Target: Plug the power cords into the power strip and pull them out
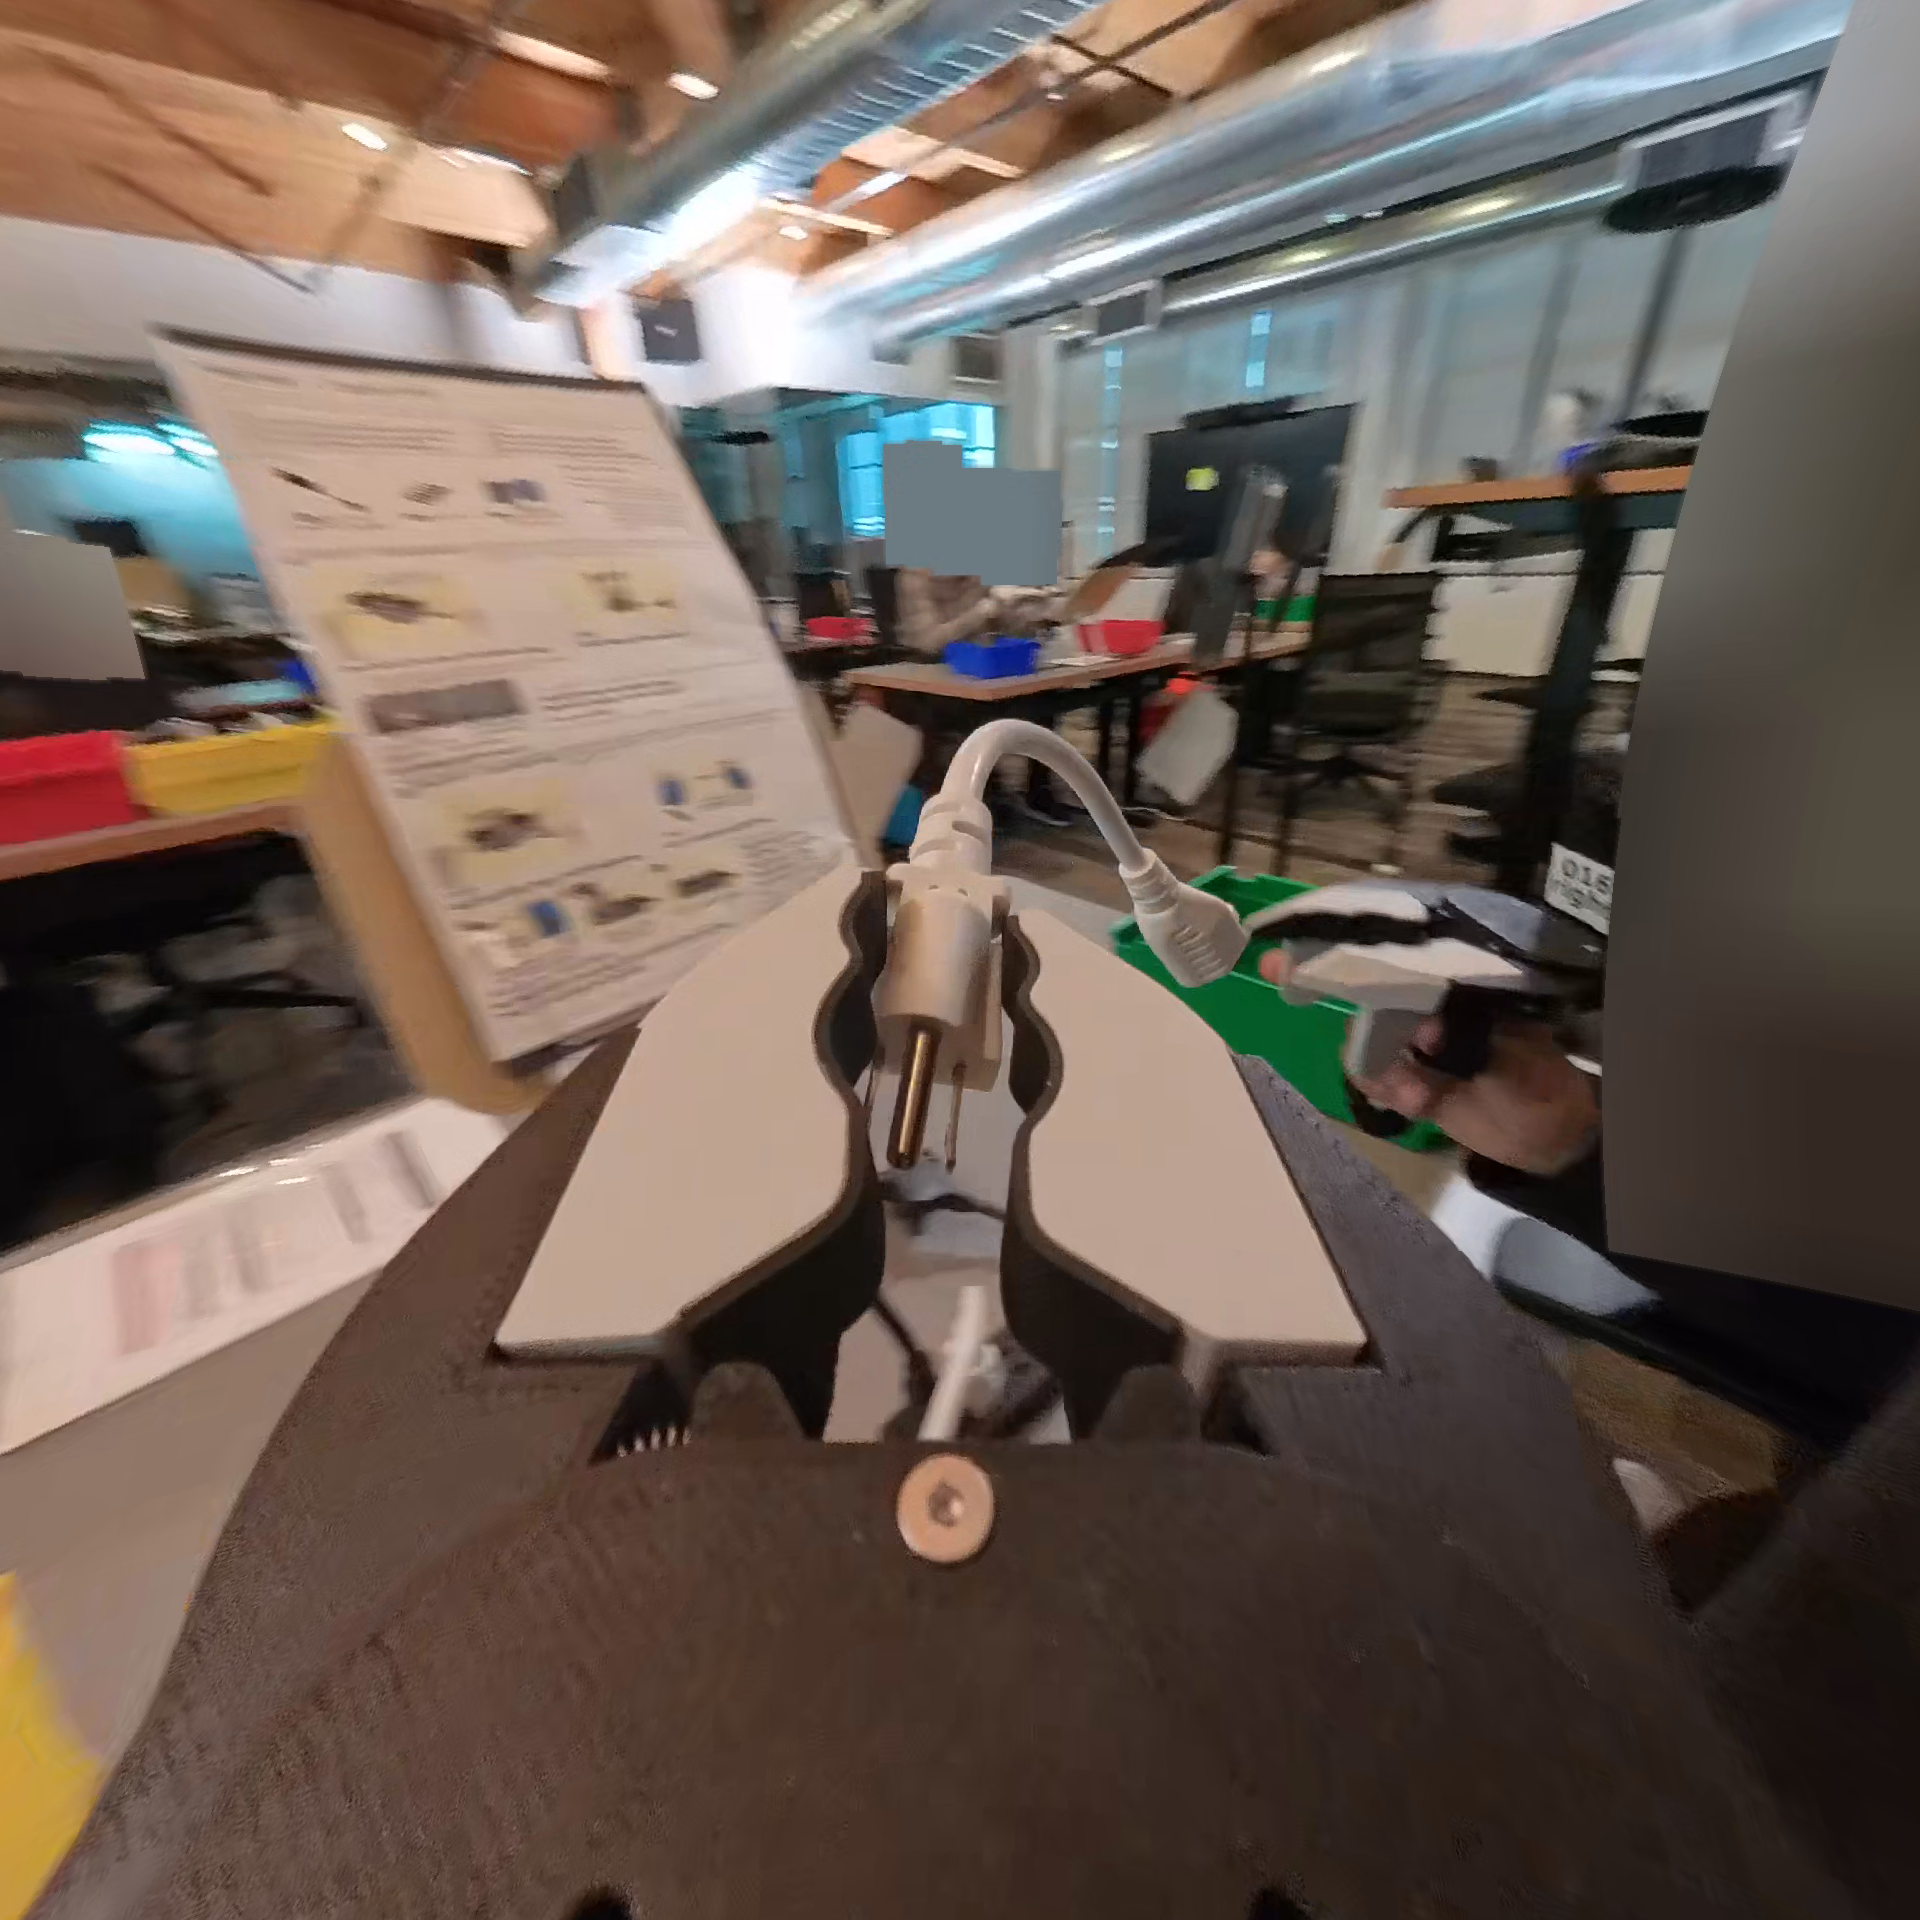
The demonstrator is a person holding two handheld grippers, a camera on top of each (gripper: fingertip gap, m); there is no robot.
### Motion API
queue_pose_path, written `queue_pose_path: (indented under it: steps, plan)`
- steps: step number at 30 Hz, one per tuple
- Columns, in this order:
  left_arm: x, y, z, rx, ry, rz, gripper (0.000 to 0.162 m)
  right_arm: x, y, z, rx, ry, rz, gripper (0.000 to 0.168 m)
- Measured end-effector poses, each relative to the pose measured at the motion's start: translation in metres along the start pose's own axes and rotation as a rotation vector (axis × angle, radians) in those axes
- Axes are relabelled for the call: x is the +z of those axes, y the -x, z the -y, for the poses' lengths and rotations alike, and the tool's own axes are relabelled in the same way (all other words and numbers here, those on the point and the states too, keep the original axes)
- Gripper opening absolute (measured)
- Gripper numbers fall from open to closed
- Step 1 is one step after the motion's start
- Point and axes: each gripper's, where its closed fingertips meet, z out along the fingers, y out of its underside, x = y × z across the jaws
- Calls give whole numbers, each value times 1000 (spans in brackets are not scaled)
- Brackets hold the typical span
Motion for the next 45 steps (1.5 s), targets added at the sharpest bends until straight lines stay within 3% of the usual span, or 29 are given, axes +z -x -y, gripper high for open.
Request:
queue_pose_path:
  steps: [2,4,7,12,15,19,23,28,31,34,36,38,41,45]
  plan:
    - [19,-22,-17,-29,30,-75,22,-12,7,33,-122,-71,-29,32]
    - [36,-41,-37,-60,69,-139,22,-25,16,60,-197,-104,-19,14]
    - [54,-66,-62,-213,98,-282,23,-36,21,75,-177,-37,33,12]
    - [70,-100,-96,-240,143,-424,23,-33,33,60,-7,145,146,33]
    - [73,-113,-103,-126,148,-423,23,-24,55,46,90,208,238,46]
    - [64,-138,-107,116,142,-489,23,-16,50,14,53,391,255,49]
    - [53,-154,-109,229,131,-542,23,-19,79,-1,433,552,548,54]
    - [50,-159,-120,325,140,-553,23,-20,108,-3,779,652,791,42]
    - [49,-158,-123,350,130,-556,23,-16,109,-15,768,678,782,15]
    - [50,-152,-128,341,144,-537,23,-10,105,-22,742,688,751,15]
    - [50,-146,-129,273,136,-534,29,-7,100,-32,640,716,702,15]
    - [49,-133,-121,130,85,-516,45,-4,89,-40,487,732,628,15]
    - [50,-103,-111,-209,47,-497,62,1,72,-41,223,695,547,15]
    - [56,-89,-122,-678,119,-571,76,9,57,-34,-62,616,427,15]
